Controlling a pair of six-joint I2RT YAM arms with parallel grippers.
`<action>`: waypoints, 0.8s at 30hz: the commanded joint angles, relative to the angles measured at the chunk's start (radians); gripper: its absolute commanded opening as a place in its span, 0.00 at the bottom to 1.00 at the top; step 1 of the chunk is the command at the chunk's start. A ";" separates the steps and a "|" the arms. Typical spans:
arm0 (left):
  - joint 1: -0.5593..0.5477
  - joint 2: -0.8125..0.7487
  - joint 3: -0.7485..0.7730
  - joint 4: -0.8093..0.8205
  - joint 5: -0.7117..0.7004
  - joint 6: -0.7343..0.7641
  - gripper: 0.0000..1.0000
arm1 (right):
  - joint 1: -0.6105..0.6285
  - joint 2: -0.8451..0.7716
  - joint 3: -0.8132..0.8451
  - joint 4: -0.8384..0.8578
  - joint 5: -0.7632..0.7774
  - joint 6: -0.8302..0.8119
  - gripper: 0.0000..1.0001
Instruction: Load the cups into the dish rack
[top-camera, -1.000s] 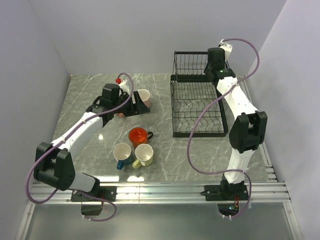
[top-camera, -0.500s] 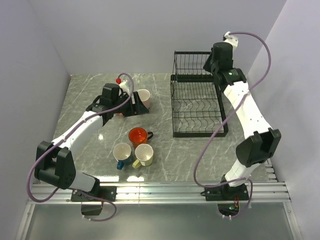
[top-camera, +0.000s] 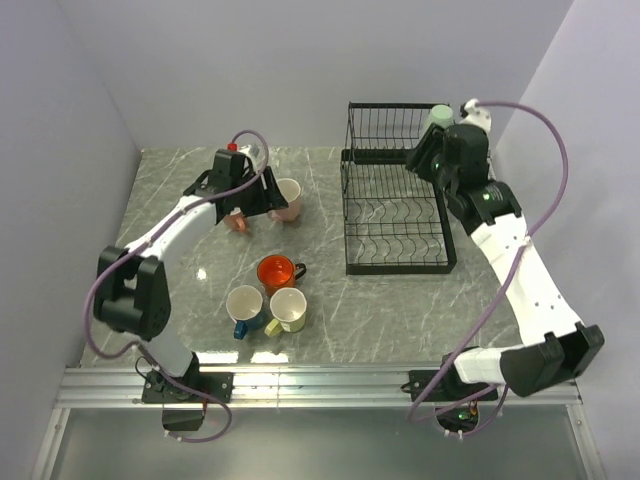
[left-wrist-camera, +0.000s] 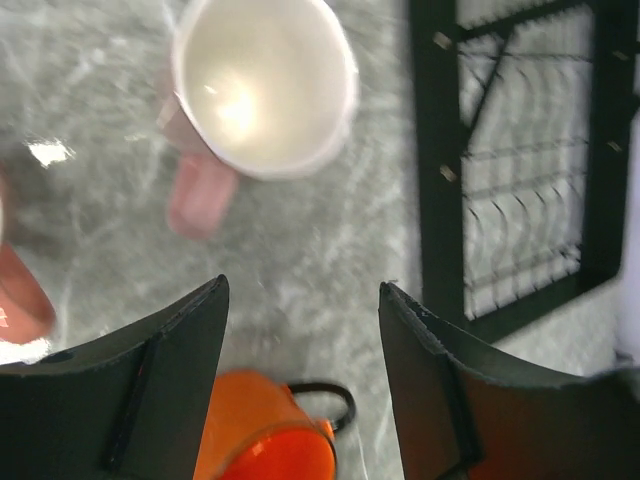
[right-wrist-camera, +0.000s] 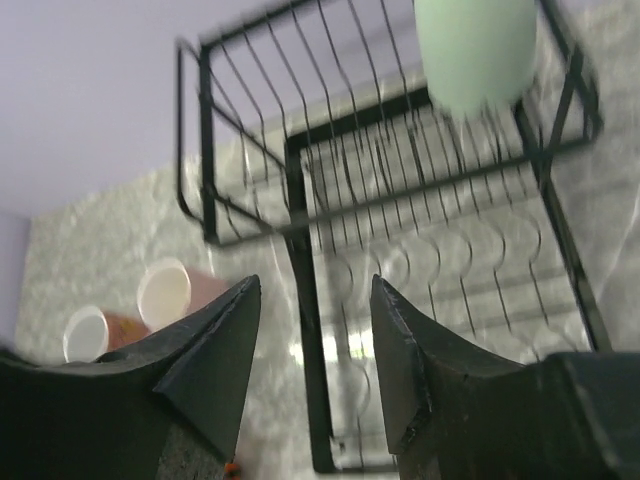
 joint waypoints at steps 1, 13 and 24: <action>0.005 0.073 0.122 -0.040 -0.102 -0.005 0.67 | 0.013 -0.080 -0.095 -0.014 -0.046 0.026 0.56; 0.005 0.326 0.377 -0.172 -0.257 0.033 0.61 | 0.011 -0.169 -0.153 -0.063 -0.040 -0.017 0.56; 0.005 0.396 0.364 -0.163 -0.232 0.006 0.21 | 0.010 -0.166 -0.133 -0.086 -0.037 -0.065 0.56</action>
